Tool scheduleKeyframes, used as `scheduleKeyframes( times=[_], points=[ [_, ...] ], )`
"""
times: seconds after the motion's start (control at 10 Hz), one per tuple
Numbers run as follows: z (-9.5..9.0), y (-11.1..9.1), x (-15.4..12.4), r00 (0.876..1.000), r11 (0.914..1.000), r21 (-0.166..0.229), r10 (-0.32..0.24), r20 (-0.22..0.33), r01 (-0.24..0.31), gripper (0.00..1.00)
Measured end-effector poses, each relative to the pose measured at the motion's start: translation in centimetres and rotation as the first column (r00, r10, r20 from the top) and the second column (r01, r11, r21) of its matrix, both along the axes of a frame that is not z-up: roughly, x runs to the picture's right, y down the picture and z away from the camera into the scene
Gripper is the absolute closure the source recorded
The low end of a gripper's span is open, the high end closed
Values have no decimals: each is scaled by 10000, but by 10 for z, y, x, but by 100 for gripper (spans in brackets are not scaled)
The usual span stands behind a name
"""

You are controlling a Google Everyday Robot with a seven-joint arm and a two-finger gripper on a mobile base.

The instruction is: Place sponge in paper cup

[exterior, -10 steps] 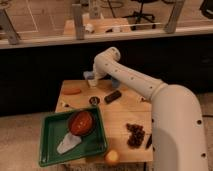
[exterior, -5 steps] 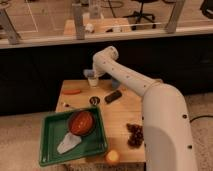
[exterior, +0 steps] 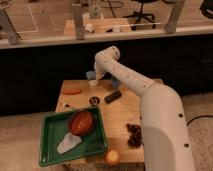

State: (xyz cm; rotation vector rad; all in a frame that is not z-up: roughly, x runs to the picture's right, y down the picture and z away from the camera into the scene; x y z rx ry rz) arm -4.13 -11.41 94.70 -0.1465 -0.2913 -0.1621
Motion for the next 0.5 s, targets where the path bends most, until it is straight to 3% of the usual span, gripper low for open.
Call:
scheduleKeyframes(
  times=[0.5],
  points=[
    [-3, -2, 27, 9960, 9974, -381, 632, 630, -609, 20]
  ],
)
